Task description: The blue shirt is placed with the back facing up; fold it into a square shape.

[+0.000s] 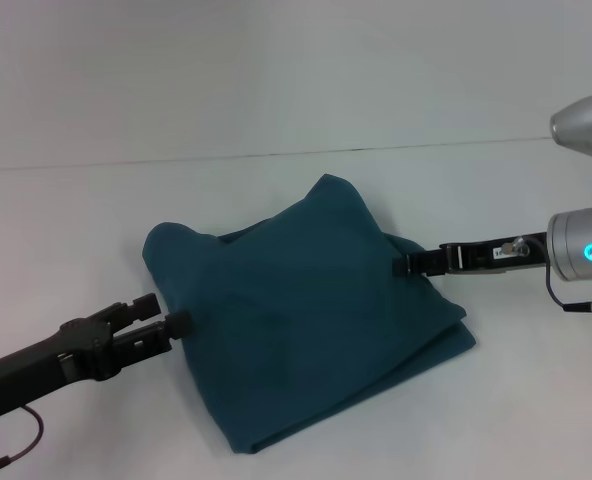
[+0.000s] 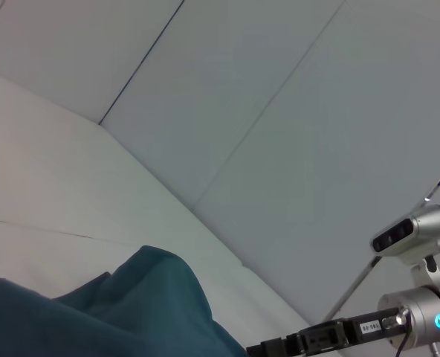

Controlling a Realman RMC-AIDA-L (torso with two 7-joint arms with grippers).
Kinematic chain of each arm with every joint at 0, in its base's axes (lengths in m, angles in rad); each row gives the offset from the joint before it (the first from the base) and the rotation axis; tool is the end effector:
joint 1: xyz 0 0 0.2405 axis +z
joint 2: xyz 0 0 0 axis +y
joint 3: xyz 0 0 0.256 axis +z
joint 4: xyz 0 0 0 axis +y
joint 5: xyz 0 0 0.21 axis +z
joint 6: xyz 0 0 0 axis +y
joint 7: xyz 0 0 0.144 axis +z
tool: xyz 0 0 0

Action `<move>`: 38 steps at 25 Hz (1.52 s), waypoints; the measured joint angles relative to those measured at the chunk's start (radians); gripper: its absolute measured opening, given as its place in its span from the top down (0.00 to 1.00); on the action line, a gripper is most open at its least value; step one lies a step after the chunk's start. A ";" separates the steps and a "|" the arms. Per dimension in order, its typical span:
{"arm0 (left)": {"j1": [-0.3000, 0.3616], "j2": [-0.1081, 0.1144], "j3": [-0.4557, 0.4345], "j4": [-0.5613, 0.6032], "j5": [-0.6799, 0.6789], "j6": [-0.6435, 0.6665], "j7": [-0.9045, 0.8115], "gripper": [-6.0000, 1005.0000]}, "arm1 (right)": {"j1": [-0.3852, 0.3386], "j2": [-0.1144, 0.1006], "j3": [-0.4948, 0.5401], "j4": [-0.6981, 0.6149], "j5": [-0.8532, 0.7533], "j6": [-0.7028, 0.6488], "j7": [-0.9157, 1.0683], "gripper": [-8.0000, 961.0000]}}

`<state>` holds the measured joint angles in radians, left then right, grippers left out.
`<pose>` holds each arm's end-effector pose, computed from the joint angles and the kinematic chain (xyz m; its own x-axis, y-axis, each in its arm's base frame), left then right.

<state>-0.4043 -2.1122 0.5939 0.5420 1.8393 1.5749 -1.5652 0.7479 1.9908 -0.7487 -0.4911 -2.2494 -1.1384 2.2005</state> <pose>-0.2895 0.2949 -0.0071 0.4104 0.5645 0.7162 0.7596 -0.6461 0.0739 0.2720 0.4052 -0.0033 0.3832 -0.8355 -0.3937 -0.9236 -0.3440 -0.1690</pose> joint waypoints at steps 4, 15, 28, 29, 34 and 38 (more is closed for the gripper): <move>-0.001 0.000 0.002 0.000 0.000 0.000 0.000 0.05 | 0.001 0.003 0.000 0.001 -0.011 0.004 0.003 0.26; -0.001 0.000 0.002 -0.001 0.000 -0.006 0.001 0.05 | 0.000 0.012 -0.011 0.017 -0.016 0.030 0.003 0.27; -0.001 -0.002 0.003 -0.002 0.000 -0.008 0.001 0.05 | 0.004 0.014 -0.012 0.025 -0.021 0.039 0.000 0.30; -0.001 -0.002 0.002 -0.002 0.000 -0.008 0.001 0.05 | 0.004 0.014 -0.012 0.025 -0.021 0.038 0.000 0.30; -0.001 -0.004 0.000 -0.002 0.000 -0.008 0.001 0.05 | 0.004 0.014 -0.012 0.023 -0.021 0.032 0.000 0.45; -0.002 -0.005 0.000 -0.002 0.000 -0.008 0.001 0.05 | 0.001 0.013 -0.012 0.018 -0.021 0.027 -0.004 0.61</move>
<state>-0.4061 -2.1171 0.5936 0.5399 1.8392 1.5666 -1.5645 0.7484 2.0034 -0.7609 -0.4728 -2.2703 -1.1118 2.1963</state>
